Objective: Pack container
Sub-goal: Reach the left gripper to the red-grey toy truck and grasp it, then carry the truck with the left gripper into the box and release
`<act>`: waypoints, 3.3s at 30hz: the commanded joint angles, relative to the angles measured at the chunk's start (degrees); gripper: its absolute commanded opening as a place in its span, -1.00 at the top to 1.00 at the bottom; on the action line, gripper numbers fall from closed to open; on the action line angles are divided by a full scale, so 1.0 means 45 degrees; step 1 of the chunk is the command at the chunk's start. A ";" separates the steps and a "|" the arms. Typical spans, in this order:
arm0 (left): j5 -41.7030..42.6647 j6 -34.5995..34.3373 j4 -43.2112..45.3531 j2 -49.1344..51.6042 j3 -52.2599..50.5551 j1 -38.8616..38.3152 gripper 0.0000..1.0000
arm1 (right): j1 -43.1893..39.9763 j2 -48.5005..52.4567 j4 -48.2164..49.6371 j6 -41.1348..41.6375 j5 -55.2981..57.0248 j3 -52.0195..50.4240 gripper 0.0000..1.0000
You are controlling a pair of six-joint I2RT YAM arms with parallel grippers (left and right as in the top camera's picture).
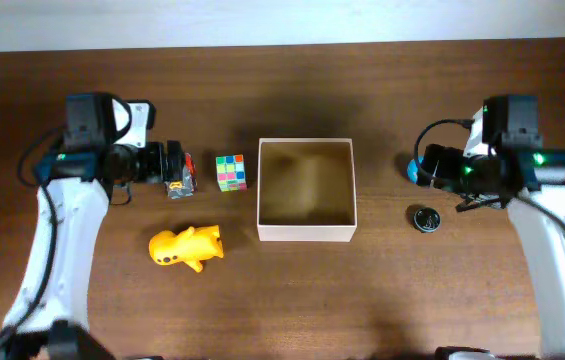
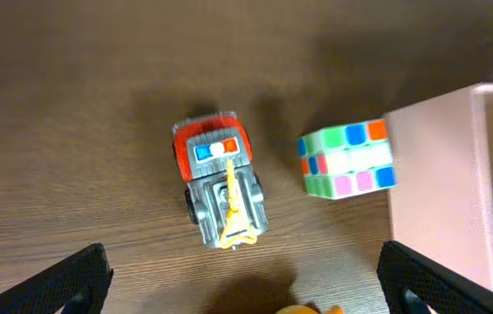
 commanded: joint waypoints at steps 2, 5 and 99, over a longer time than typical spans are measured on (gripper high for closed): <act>0.0287 0.0403 0.0155 0.1399 0.0136 0.0044 -0.98 | -0.0947 0.1753 -0.0408 0.0189 -0.0131 0.0170 -0.97; 0.0282 0.0403 0.0233 0.2045 0.0136 0.0005 -0.99 | -0.1472 0.2463 -0.0622 0.0967 -0.0374 0.0170 -0.97; -0.3045 -0.7057 -0.1477 0.4609 0.3016 -0.8247 -0.05 | -0.1962 0.3133 -0.1307 0.0918 -0.0549 0.0141 -0.97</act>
